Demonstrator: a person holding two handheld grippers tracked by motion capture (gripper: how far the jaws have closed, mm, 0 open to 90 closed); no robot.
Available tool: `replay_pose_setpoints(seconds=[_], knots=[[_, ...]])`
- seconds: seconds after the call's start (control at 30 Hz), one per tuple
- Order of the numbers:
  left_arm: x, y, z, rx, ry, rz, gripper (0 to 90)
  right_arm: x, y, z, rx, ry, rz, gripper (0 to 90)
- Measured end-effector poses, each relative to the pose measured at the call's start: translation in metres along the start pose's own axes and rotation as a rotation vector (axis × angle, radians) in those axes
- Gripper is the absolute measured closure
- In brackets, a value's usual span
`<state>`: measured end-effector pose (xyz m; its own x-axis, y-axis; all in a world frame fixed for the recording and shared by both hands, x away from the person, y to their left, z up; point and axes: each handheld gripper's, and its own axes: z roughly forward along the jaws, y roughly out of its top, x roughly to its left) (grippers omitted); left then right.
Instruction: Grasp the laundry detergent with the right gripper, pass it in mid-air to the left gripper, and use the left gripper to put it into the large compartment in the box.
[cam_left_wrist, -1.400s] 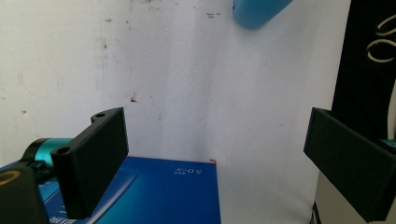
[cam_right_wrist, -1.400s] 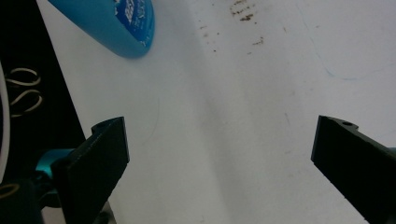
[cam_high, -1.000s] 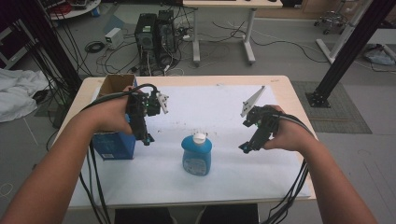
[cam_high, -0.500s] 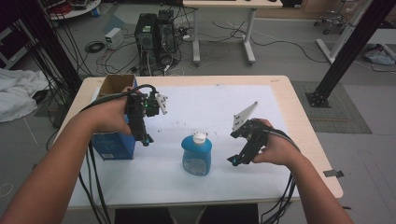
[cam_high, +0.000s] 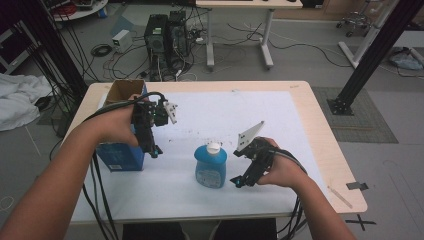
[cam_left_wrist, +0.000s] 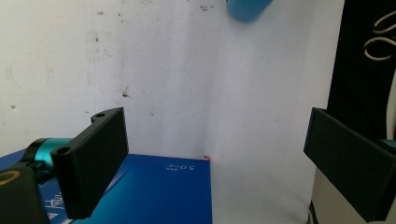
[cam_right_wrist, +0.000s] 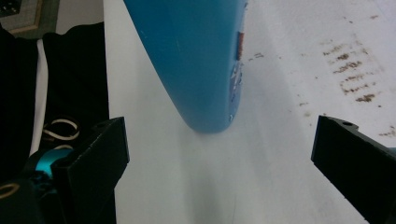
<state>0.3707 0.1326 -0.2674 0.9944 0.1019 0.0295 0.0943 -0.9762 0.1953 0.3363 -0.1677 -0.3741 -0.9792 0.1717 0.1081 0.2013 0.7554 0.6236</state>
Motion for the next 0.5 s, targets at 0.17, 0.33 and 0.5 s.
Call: replay_pose_setpoints(seconds=[0.17, 0.33, 0.5], knots=[[0.000, 0.000, -0.001, -0.002, 0.002, 0.007, 6.5, 0.003, -0.004, 0.010, -0.029, 0.008, 0.006, 3.2], [-0.002, 0.001, 0.000, -0.007, 0.000, 0.002, 6.6, 0.004, -0.006, 0.021, -0.065, 0.010, 0.006, 3.2], [-0.002, 0.001, -0.001, -0.004, 0.003, 0.006, 6.5, 0.006, -0.008, 0.033, -0.107, 0.008, 0.006, 3.2]])
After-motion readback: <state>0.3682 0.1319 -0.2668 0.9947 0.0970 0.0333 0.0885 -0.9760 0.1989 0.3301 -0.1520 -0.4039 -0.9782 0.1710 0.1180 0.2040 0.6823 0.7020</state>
